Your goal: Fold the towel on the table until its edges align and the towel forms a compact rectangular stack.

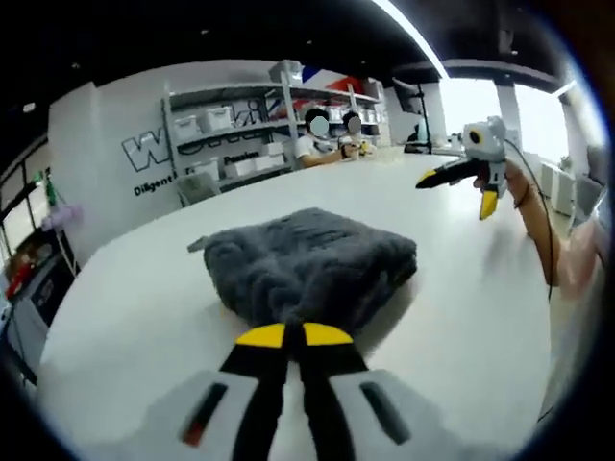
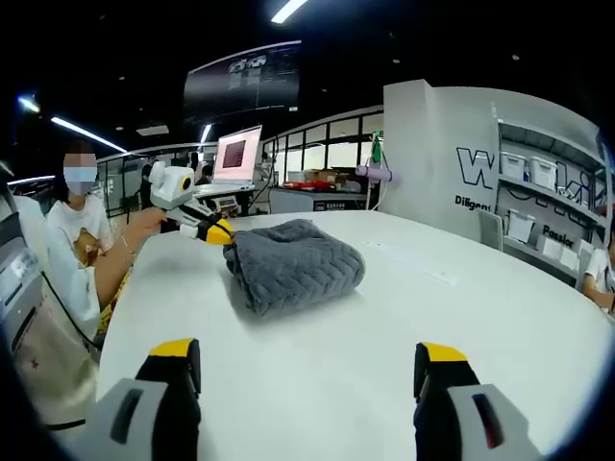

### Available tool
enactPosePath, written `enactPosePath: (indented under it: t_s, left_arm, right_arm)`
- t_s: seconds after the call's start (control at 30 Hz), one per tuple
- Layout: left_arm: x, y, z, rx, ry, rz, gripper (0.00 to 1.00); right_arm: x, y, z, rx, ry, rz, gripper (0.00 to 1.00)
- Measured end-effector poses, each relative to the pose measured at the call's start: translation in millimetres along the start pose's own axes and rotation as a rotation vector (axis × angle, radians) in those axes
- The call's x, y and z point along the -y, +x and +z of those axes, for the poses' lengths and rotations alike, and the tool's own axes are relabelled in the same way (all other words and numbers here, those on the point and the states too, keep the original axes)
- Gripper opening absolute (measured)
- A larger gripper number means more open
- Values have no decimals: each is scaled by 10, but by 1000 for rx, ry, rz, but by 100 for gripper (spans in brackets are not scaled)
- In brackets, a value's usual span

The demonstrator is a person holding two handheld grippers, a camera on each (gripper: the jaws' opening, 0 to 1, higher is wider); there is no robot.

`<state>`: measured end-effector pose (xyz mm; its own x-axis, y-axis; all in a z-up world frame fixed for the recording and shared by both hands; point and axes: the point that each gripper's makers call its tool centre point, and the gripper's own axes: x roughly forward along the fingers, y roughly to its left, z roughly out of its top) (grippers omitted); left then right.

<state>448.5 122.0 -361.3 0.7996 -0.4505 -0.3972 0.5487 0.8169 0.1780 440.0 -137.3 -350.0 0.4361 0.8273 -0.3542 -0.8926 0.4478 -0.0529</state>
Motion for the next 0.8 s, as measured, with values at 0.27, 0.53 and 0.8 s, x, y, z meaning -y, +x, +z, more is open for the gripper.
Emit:
enactPosePath:
  t_s: [0.27,0.53,0.8]
  left_arm:
    - [-41,134,-207,-84,32,20,5]
    - [114,222,-230,-87,37,-40,5]
    - [269,276,-171,-60,43,-105,6]
  right_arm:
    - [-6,16,-24,-11,-2,2,96]
    - [-3,14,-19,-10,-5,-2,96]
    - [7,5,-19,-8,-1,-5,96]
